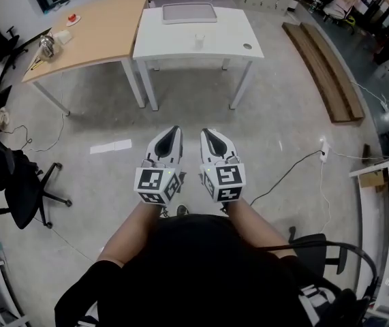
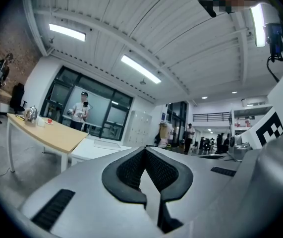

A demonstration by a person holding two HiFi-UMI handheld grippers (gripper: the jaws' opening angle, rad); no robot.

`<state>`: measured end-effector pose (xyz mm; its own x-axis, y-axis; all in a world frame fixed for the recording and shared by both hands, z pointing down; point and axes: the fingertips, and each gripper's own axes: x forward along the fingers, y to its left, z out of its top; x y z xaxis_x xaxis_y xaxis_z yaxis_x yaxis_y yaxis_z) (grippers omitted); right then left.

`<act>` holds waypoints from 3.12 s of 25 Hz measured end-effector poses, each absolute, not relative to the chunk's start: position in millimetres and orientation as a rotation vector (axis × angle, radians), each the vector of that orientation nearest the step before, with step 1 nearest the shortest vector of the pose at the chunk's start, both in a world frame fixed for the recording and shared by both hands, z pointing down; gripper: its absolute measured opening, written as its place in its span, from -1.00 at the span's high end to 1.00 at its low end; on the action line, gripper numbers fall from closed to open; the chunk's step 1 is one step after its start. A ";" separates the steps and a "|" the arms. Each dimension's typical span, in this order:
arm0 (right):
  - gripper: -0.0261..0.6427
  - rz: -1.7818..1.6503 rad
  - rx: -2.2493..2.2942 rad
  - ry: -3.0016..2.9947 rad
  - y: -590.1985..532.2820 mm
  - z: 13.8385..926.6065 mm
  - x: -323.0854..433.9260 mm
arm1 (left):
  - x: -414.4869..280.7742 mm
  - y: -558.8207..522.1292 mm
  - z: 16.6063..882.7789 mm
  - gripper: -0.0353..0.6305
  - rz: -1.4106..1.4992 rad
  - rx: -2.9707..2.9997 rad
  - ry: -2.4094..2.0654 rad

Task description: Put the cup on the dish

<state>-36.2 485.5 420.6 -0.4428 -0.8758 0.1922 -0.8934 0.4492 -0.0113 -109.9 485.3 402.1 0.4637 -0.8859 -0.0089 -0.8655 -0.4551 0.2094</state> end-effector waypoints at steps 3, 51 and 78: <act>0.88 0.171 1.558 -2.536 479.2 421.0 -51.3 | -125.4 478.5 399.9 0.87 -0.179 2.533 -1.538; 0.88 0.269 1.537 -2.603 302.6 417.6 5.6 | -66.1 314.2 404.4 0.87 -0.098 2.507 -1.595; 0.88 0.245 1.468 -2.694 191.9 407.3 76.0 | 11.9 209.0 405.3 0.87 -0.069 2.484 -1.652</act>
<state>76.0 191.9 407.3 -0.5436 -0.8289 0.1315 -0.8391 0.5331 -0.1086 11.9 209.0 405.3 0.3899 -0.9196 0.0486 -0.9122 -0.3786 0.1565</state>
